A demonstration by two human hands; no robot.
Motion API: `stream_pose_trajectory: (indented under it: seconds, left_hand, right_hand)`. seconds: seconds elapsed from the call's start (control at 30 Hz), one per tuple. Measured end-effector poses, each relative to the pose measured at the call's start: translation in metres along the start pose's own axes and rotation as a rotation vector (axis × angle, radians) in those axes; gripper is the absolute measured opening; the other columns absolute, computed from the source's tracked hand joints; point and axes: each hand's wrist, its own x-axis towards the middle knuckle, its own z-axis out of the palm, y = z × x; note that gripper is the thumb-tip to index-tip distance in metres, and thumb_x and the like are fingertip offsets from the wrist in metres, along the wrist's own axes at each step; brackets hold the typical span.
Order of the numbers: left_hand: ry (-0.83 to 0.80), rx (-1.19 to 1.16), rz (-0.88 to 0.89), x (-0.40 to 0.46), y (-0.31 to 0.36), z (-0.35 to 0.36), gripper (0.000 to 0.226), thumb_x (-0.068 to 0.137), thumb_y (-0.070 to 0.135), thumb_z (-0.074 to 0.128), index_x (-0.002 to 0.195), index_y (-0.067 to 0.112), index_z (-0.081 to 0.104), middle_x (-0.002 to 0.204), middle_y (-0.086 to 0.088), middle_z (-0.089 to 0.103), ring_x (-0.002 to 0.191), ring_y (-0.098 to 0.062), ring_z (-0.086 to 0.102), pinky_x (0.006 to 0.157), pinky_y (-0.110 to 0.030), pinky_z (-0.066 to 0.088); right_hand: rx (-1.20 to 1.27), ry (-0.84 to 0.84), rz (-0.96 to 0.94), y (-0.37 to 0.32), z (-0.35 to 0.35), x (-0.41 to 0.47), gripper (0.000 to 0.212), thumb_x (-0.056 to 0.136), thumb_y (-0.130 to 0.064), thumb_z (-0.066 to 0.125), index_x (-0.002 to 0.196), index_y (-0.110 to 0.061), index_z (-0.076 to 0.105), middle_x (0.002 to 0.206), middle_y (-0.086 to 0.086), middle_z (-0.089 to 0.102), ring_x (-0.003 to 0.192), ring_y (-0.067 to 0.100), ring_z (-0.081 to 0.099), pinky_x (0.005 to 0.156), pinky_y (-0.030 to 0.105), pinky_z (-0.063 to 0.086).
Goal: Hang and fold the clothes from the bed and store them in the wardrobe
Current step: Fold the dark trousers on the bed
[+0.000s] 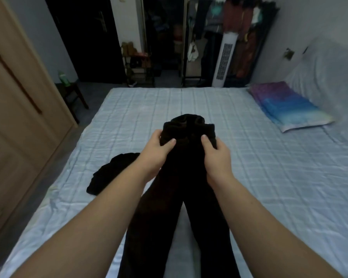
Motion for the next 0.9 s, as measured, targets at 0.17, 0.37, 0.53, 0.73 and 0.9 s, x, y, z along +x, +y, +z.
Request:
stream_pose_trajectory:
  seconds: [0.17,0.37,0.53,0.73,0.9]
  left_hand:
    - [-0.141,0.079,0.083,-0.089,0.016,0.004,0.040,0.096,0.028,0.063,0.133,0.032,0.050,0.121,0.007,0.067,0.109,-0.008,0.067,0.092,-0.032,0.056]
    - [-0.189,0.130,0.170,-0.148,0.019,0.000,0.074,0.082,0.023,0.080,0.142,0.036,0.039,0.125,0.013,0.061,0.113,-0.001,0.061,0.091,-0.025,0.053]
    - [0.038,0.262,0.293,-0.164,0.046,-0.004,0.056,0.081,0.016,0.078,0.126,0.033,0.048,0.108,0.013,0.063,0.101,-0.003,0.062,0.082,-0.024,0.054]
    - [0.104,0.224,0.381,-0.170,0.107,-0.014,0.034,0.092,0.012,0.060,0.121,0.025,0.048,0.103,0.005,0.063,0.092,-0.009,0.064,0.062,-0.011,0.050]
    - [-0.001,0.129,0.495,-0.194,0.171,-0.013,0.028,0.095,0.011,0.058,0.116,0.029,0.057,0.107,0.000,0.066,0.093,-0.012,0.070,0.078,-0.027,0.060]
  right_hand:
    - [-0.048,-0.172,-0.104,-0.011,0.009,-0.103,0.039,0.092,-0.033,0.052,0.129,-0.041,0.063,0.131,-0.005,0.064,0.121,0.014,0.062,0.101,0.042,0.052]
    - [0.101,-0.313,-0.011,-0.021,-0.005,-0.169,0.059,0.089,-0.011,0.041,0.142,-0.030,0.056,0.145,-0.002,0.055,0.132,0.014,0.054,0.111,0.039,0.045]
    - [0.179,-0.415,0.097,-0.057,-0.029,-0.178,0.071,0.078,0.020,0.027,0.125,-0.013,0.068,0.132,0.008,0.065,0.124,0.016,0.061,0.099,0.040,0.054]
    - [-0.179,0.062,-0.347,-0.110,-0.070,-0.155,0.034,0.085,0.008,0.049,0.096,-0.022,0.063,0.104,0.001,0.066,0.093,0.015,0.062,0.080,0.037,0.053]
    - [-0.063,-0.264,-0.235,-0.151,-0.082,-0.147,0.072,0.084,-0.026,0.071,0.147,-0.031,0.038,0.153,0.000,0.040,0.140,0.017,0.039,0.116,0.044,0.034]
